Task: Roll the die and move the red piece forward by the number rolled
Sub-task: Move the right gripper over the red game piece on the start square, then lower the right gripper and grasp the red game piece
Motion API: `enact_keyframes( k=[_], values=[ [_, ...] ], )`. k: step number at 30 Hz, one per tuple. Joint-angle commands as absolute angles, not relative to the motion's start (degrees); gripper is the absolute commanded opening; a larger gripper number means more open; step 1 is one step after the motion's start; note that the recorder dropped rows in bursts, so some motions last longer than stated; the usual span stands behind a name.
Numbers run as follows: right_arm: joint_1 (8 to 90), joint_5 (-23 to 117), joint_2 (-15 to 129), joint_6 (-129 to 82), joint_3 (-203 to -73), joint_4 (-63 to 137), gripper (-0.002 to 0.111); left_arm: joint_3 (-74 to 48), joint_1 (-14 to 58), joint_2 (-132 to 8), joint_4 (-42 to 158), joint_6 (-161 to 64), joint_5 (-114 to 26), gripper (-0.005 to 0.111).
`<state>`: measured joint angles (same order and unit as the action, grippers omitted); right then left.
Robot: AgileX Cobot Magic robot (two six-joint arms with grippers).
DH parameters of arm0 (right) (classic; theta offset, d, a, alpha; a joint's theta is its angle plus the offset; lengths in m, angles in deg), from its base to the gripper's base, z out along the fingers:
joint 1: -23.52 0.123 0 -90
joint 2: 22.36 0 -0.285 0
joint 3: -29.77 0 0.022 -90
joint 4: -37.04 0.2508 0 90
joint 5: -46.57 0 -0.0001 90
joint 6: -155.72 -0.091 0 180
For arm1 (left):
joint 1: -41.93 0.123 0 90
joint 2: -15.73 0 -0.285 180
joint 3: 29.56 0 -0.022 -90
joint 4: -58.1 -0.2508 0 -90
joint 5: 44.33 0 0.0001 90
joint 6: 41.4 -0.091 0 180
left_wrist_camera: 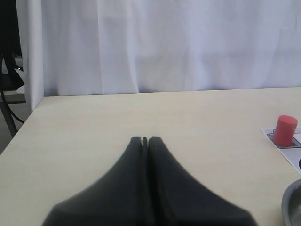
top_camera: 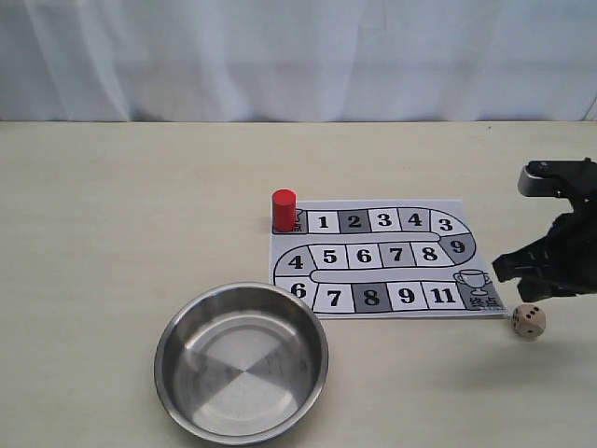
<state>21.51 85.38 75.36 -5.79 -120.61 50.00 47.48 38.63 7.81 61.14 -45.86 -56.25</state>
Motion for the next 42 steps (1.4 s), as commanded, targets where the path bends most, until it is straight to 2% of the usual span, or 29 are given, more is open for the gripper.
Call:
enact_keyframes(
  k=[1,6,8,15,18,27,35,42],
  values=[
    [25.20,83.22,73.95,3.80,-120.88,56.35,0.004,47.66,38.53,7.94,61.24,-45.88,-55.54,0.000],
    [34.29,71.58,74.18,4.20,-120.88,59.21,0.005,47.66,38.53,7.94,61.24,-45.88,-55.54,0.000],
    [37.48,67.03,74.58,4.43,-120.88,59.21,0.009,47.66,38.53,7.94,61.24,-45.88,-55.54,0.000],
    [44.56,59.48,78.80,-0.19,-124.75,59.31,0.049,47.66,38.53,7.94,61.24,-45.88,-55.54,0.000],
    [46.21,60.13,81.86,-3.61,-128.85,59.31,0.058,47.66,38.53,7.94,61.24,-45.88,-55.54,0.000],
    [50.97,59.75,91.86,-5.90,-140.73,59.31,0.058,47.66,38.53,7.94,61.24,-45.88,-55.54,0.000],
    [51.17,59.46,101.26,-5.90,-149.79,59.31,0.058,47.66,38.53,7.94,61.24,-45.88,-55.54,0.000],
    [51.67,51.88,107.44,-5.90,-153.95,59.31,0.058,47.66,38.53,7.94,61.24,-45.88,-55.54,0.000]
  ],
)
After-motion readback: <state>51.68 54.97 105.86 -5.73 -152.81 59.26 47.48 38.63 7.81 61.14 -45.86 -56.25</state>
